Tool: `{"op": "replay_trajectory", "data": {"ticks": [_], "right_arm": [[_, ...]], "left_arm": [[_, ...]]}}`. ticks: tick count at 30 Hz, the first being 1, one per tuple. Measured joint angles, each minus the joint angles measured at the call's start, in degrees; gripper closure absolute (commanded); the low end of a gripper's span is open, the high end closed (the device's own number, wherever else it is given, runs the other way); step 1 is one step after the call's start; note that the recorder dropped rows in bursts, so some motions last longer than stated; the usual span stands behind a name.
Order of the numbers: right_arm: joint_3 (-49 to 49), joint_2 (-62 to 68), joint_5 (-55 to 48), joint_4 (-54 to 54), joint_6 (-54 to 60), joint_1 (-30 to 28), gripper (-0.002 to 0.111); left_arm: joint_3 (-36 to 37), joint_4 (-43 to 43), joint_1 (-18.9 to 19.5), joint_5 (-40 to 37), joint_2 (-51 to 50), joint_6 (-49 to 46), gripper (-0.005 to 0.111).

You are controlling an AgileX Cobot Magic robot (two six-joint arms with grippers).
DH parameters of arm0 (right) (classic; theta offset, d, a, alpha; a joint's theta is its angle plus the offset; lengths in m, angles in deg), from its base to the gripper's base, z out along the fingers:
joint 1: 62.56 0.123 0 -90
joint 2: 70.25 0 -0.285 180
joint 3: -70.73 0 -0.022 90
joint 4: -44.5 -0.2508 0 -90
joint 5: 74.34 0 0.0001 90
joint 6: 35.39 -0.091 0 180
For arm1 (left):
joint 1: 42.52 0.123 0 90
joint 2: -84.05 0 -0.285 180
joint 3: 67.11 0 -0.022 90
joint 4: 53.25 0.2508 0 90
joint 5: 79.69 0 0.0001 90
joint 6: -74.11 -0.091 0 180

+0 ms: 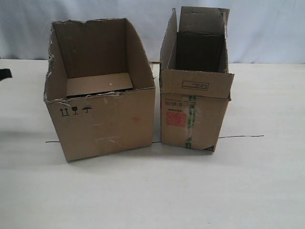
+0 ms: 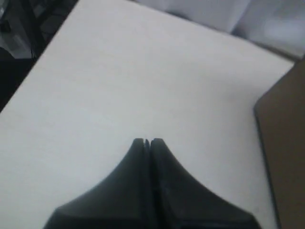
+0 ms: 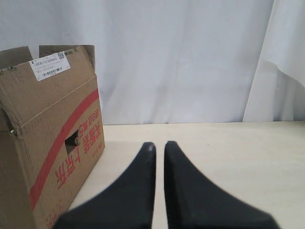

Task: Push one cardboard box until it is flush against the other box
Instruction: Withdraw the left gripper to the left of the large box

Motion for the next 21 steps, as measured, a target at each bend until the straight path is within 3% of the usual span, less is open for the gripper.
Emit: {"op": "replay_trajectory", "data": {"ticks": [4, 7, 11, 15, 18, 21], "right_arm": [[0.0, 0.0, 0.0, 0.0, 0.0, 0.0, 0.103], [0.0, 0.0, 0.0, 0.0, 0.0, 0.0, 0.103], [0.0, 0.0, 0.0, 0.0, 0.0, 0.0, 0.103], [0.0, 0.0, 0.0, 0.0, 0.0, 0.0, 0.103], [0.0, 0.0, 0.0, 0.0, 0.0, 0.0, 0.103], [0.0, 0.0, 0.0, 0.0, 0.0, 0.0, 0.103]], "left_arm": [[3.9, 1.5, 2.7, 10.5, 1.0, 5.9, 0.107], [5.6, 9.3, 4.4, 15.4, 0.5, 12.2, 0.107], [3.1, 36.0, 6.9, 17.2, -1.3, 33.2, 0.107], [-2.6, 64.2, 9.4, 27.0, -4.8, 59.3, 0.107], [-5.7, 73.1, 10.5, 37.1, -7.8, 67.5, 0.107], [-6.3, 73.6, 10.9, 41.9, -11.0, 68.0, 0.107]]}}
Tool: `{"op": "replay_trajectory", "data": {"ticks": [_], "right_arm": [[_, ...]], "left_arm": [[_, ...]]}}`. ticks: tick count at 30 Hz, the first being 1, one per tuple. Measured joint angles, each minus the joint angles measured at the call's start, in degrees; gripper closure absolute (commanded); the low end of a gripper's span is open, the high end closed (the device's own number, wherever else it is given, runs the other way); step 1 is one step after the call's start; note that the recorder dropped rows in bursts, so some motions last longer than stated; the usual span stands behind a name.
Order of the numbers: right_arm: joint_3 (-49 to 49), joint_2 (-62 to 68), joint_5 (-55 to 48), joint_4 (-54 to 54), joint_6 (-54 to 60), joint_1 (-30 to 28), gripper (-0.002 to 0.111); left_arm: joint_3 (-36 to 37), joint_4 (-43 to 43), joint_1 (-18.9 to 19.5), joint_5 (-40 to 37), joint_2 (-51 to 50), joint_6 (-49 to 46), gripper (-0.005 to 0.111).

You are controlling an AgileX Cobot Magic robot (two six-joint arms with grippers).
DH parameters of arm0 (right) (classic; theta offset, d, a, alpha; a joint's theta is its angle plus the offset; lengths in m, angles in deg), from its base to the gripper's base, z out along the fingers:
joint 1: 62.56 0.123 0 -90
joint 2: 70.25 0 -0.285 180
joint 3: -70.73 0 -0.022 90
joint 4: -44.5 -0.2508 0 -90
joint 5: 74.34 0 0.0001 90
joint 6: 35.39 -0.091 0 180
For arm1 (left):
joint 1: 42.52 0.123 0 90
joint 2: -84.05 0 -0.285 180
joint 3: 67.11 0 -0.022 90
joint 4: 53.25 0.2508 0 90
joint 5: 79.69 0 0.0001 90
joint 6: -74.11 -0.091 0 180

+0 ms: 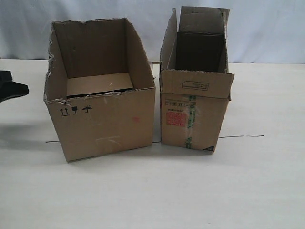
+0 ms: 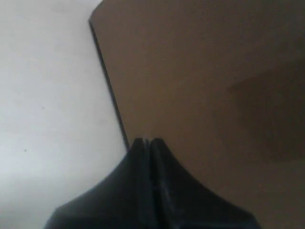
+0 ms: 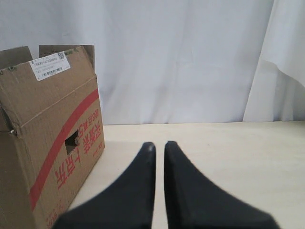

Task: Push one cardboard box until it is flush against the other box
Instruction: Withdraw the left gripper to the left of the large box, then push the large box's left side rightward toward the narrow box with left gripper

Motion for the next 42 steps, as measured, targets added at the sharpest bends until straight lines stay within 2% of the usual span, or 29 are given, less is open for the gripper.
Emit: {"op": "replay_trajectory", "data": {"ticks": [10, 17, 33, 42], "right_arm": [[0.0, 0.0, 0.0, 0.0, 0.0, 0.0, 0.103], [0.0, 0.0, 0.0, 0.0, 0.0, 0.0, 0.103], [0.0, 0.0, 0.0, 0.0, 0.0, 0.0, 0.103], [0.0, 0.0, 0.0, 0.0, 0.0, 0.0, 0.103]], "left_arm": [[-0.6, -19.1, 0.1, 11.8, -10.7, -11.3, 0.107], [-7.7, -19.8, -1.5, 18.8, -17.7, -10.6, 0.107], [-15.8, -21.9, -13.8, 10.9, -20.3, -10.4, 0.107], [-18.1, -22.2, -14.8, 10.6, -20.5, -10.4, 0.107]]}}
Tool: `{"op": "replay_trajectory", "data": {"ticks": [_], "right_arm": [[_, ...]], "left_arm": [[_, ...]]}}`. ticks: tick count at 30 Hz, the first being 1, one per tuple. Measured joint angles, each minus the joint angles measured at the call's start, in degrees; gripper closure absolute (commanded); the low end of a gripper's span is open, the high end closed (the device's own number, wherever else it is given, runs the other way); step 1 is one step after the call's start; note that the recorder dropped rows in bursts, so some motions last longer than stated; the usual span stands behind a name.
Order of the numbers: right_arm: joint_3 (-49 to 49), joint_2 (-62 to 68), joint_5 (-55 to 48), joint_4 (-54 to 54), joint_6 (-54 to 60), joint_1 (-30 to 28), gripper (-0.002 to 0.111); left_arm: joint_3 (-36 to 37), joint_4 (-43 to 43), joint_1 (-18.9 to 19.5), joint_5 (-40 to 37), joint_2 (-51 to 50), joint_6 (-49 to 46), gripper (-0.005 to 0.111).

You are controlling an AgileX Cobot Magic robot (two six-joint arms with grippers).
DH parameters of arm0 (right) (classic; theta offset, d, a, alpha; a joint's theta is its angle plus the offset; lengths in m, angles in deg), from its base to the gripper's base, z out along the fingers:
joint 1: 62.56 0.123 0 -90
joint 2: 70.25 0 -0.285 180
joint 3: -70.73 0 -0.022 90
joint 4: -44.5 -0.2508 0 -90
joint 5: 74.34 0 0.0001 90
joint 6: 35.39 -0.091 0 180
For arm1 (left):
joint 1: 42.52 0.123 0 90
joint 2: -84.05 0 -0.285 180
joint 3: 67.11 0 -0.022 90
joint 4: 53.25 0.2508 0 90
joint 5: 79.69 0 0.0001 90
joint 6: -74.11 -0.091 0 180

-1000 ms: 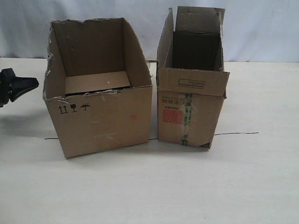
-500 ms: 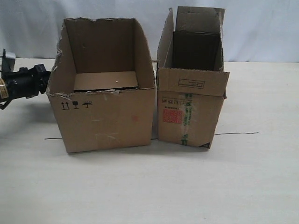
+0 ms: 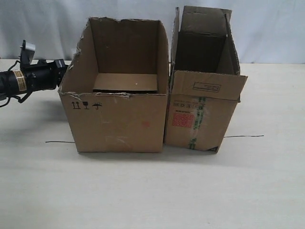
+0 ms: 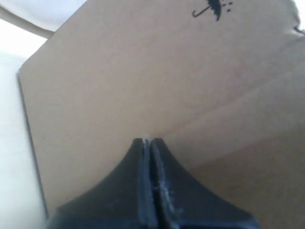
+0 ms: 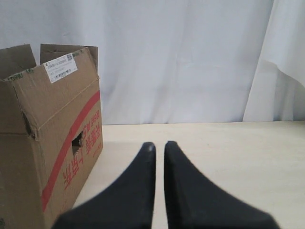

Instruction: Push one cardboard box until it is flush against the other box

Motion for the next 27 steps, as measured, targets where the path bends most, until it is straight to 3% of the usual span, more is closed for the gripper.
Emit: {"op": "replay_trajectory", "data": {"ticks": [18, 20, 27], "right_arm": [[0.0, 0.0, 0.0, 0.0, 0.0, 0.0, 0.103], [0.0, 0.0, 0.0, 0.0, 0.0, 0.0, 0.103], [0.0, 0.0, 0.0, 0.0, 0.0, 0.0, 0.103]], "left_arm": [[-0.3, -0.5, -2.3, 0.5, 0.0, -0.3, 0.107], [-0.3, -1.1, -1.8, 0.8, 0.0, -1.1, 0.107], [1.6, 2.0, 5.3, 7.1, 0.0, -0.7, 0.107]]}}
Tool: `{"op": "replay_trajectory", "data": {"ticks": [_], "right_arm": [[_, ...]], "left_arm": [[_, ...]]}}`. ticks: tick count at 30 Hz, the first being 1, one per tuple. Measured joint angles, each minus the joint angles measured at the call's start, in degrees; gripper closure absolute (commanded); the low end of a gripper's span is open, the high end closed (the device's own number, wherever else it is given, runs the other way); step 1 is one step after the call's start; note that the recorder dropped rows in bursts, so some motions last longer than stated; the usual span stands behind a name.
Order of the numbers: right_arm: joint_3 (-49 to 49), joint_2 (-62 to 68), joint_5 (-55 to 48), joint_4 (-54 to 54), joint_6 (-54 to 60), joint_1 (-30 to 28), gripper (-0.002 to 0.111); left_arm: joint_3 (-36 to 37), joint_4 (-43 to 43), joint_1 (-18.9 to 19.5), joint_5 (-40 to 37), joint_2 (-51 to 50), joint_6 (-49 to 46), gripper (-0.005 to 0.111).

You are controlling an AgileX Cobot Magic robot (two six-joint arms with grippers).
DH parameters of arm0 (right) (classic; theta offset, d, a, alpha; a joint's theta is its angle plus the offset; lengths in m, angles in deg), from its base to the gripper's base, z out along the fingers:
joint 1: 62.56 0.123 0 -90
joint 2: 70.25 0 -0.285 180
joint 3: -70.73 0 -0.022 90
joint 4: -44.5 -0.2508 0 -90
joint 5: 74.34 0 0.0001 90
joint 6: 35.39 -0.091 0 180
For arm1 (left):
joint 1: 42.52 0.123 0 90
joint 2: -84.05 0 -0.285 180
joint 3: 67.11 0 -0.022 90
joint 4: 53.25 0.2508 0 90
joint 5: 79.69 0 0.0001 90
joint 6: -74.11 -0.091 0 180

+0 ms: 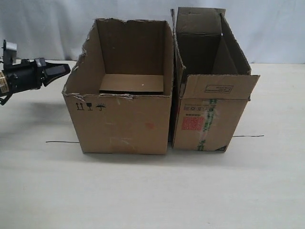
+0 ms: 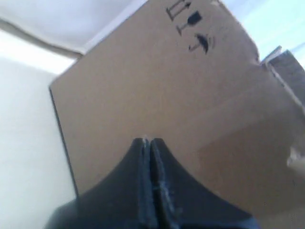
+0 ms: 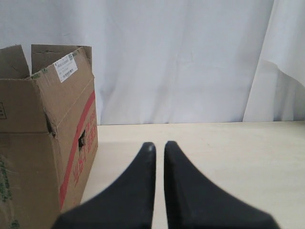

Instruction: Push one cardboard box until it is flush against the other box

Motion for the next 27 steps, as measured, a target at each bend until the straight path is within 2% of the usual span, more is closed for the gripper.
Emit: {"op": "replay_trajectory", "data": {"ticks": [6, 12, 16, 20, 27], "right_arm": [[0.0, 0.0, 0.0, 0.0, 0.0, 0.0, 0.103], [0.0, 0.0, 0.0, 0.0, 0.0, 0.0, 0.103], [0.0, 0.0, 0.0, 0.0, 0.0, 0.0, 0.103], [0.0, 0.0, 0.0, 0.0, 0.0, 0.0, 0.103], [0.0, 0.0, 0.0, 0.0, 0.0, 0.0, 0.103]], "left_arm": [[5.6, 6.0, 2.5, 2.1, 1.5, -1.0, 0.107], [17.0, 7.3, 7.7, 2.1, 10.7, -8.5, 0.107], [23.6, 8.3, 8.5, 2.1, 18.0, -11.8, 0.107], [29.0, 9.7, 6.2, 2.1, 27.6, -14.2, 0.107], [38.0, 13.1, -1.3, 2.6, 45.5, -17.9, 0.107]]}}
